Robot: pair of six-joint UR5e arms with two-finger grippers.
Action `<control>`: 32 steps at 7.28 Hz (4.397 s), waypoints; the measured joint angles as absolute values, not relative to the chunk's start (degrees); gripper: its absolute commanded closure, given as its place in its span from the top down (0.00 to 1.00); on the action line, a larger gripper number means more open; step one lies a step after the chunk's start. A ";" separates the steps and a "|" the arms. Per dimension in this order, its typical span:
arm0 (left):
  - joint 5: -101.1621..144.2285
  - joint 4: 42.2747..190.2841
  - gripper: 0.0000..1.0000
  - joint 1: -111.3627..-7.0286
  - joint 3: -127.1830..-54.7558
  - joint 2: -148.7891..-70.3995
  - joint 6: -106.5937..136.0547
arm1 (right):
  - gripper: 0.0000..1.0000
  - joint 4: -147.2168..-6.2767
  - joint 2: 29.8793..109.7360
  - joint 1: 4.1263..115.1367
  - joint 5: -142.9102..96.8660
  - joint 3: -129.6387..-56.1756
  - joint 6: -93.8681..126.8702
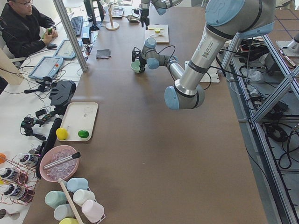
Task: Place spoon in bowl
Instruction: 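Release the bowl and lift left gripper while right gripper lowers toward spoon, then grasp the white spoon on the cutting board with the right gripper, then lift the spoon and carry it with the right gripper toward the bowl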
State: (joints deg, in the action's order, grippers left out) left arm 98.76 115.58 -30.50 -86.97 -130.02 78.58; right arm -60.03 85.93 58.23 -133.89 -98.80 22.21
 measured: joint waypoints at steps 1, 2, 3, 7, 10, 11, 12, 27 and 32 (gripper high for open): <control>100.54 115.37 0.98 -32.26 -88.65 -129.96 78.48 | 1.00 -60.03 86.18 57.28 -132.97 -98.82 23.01; 104.02 115.28 0.98 -35.05 -89.57 -129.93 78.37 | 1.00 -60.03 86.82 56.23 -132.08 -98.84 24.01; 107.07 115.24 0.98 -37.73 -89.94 -129.88 77.98 | 1.00 -60.03 87.97 55.48 -131.59 -98.88 25.17; 109.06 115.39 0.98 -41.46 -90.96 -127.77 73.75 | 1.00 -60.16 95.94 54.17 -130.63 -104.55 29.55; 107.09 115.98 0.98 -43.37 -96.21 -121.30 68.00 | 1.00 -60.68 96.52 50.51 -126.42 -105.08 34.09; 106.79 116.09 0.98 -44.54 -96.96 -119.49 64.49 | 1.00 -60.77 96.31 49.38 -125.78 -104.83 34.86; 106.63 116.20 0.98 -45.38 -97.27 -118.51 62.64 | 1.00 -60.78 96.16 48.51 -125.49 -104.42 35.19; 104.18 116.40 0.98 -46.30 -95.69 -116.58 58.41 | 0.00 -63.78 91.14 51.41 -129.62 -107.82 35.41; 109.62 112.20 0.98 -57.27 -95.56 -109.68 40.46 | 0.00 -90.80 64.92 49.91 -126.58 -108.35 42.57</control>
